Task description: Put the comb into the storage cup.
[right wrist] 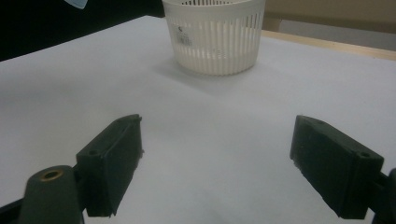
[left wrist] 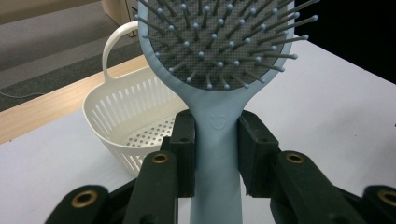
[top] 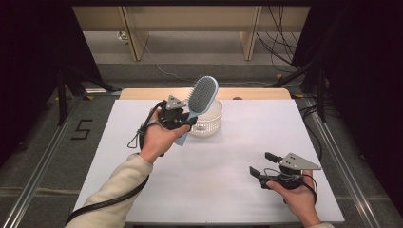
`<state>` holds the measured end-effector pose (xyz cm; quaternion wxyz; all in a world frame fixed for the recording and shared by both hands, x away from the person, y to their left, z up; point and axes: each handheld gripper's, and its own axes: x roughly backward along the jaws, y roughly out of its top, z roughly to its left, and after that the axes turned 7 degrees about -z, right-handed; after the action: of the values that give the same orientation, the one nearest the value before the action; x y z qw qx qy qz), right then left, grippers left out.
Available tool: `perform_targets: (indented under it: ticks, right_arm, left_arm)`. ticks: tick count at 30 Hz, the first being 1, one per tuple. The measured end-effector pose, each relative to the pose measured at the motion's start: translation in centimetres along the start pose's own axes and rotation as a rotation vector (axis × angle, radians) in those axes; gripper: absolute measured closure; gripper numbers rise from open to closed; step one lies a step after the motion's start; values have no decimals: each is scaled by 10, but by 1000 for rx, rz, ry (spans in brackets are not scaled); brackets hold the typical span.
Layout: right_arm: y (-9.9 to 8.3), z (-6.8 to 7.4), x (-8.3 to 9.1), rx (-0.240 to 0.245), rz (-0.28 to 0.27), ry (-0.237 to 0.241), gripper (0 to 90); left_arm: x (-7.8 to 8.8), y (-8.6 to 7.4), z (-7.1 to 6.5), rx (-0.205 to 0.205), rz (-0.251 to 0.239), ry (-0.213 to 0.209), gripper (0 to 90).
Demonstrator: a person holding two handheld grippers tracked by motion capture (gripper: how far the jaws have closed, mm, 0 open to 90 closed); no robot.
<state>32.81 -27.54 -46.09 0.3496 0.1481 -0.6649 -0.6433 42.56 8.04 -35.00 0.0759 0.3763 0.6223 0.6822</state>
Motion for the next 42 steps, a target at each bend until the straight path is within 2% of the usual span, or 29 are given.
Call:
perform_targets:
  ticks: [21, 42]
  right_arm:
    - [0, 0, 0, -1, -1, 2, 178]
    - [0, 0, 0, -2, -4, -3, 176]
  left_arm:
    - [-1, 10, 5, 0, -18, 11, 696]
    - [-2, 13, 12, 7, -26, 23, 695]
